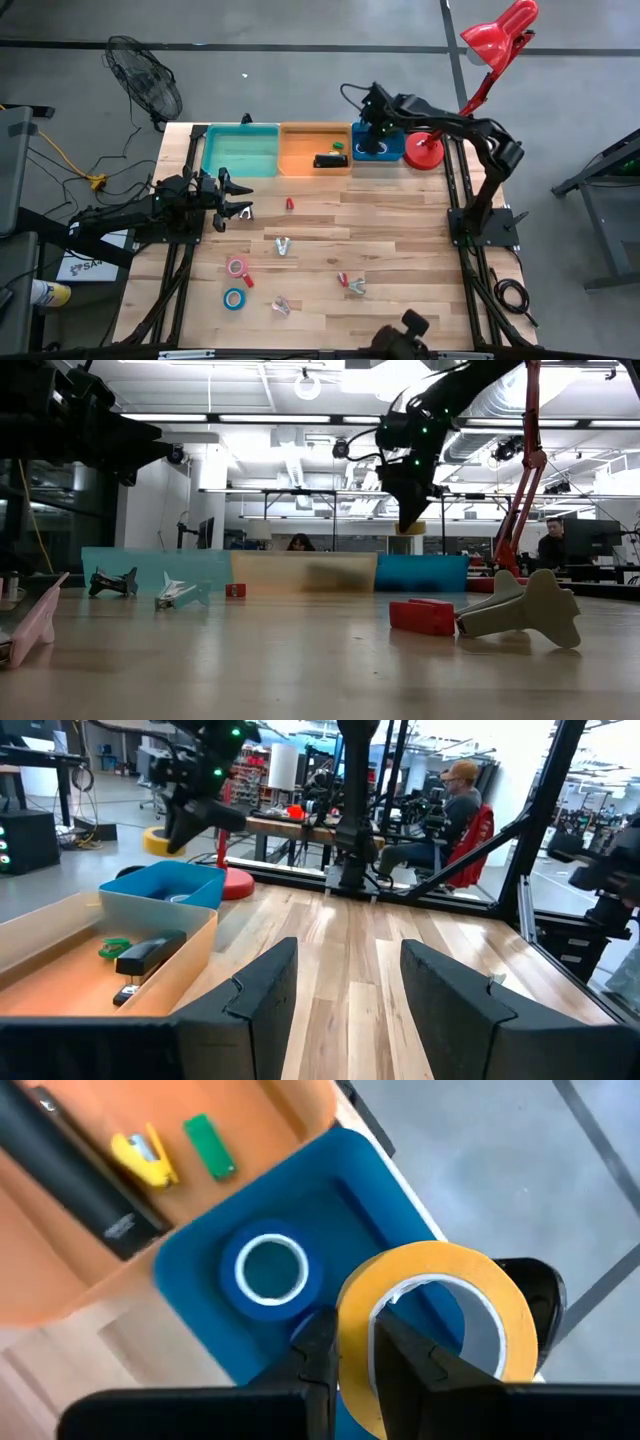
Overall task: Pick and place Stapler, Stapler remover, tape
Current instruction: Put the yellow tape into the blue bin
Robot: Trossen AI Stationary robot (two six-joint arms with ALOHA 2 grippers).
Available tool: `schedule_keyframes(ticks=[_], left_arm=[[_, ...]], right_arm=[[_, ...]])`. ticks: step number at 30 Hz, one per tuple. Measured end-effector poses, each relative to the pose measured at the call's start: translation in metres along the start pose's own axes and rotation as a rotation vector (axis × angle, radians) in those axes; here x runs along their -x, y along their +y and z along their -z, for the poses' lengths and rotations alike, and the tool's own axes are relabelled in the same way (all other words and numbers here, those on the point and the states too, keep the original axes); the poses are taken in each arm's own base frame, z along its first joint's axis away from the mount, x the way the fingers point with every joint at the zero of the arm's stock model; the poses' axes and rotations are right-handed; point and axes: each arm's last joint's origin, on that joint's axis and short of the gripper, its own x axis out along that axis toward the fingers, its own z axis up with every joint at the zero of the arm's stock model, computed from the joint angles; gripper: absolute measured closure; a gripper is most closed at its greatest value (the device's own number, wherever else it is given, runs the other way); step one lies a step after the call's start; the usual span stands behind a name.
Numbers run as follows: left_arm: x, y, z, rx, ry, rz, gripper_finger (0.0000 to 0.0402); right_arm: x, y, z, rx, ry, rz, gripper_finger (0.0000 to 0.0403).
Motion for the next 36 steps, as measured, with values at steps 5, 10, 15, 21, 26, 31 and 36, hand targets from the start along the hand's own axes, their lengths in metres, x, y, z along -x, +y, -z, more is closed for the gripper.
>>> schedule_keyframes(ticks=[5,10,15,21,26,31,36], left_arm=[[0.000,0.000,0.000,0.000,0.001,0.000,0.0224],[0.000,0.000,0.000,0.000,0.001,0.000,0.0224],[0.000,0.000,0.000,0.000,0.001,0.000,0.0224],[0.000,0.000,0.000,0.000,0.000,0.000,0.0224],[0.000,0.000,0.000,0.000,0.000,0.000,0.0224],[0.000,0.000,0.000,0.000,0.000,0.000,0.0224],[0.000,0.000,0.000,0.000,0.000,0.000,0.0224]], right_arm=[[-0.014,-0.015,0.003,-0.039,0.036,-0.024,0.0371],[-0.027,-0.021,0.007,-0.055,0.091,-0.022,0.0367],[-0.036,-0.020,0.009,-0.100,0.117,-0.088,0.0368],[-0.047,-0.018,0.013,-0.096,0.165,-0.103,0.0365],[-0.048,-0.018,0.015,-0.101,0.188,-0.106,0.0366],[-0.048,-0.018,0.017,-0.096,0.206,-0.106,0.0360],[-0.047,-0.017,0.017,-0.077,0.203,-0.130,0.0356]])
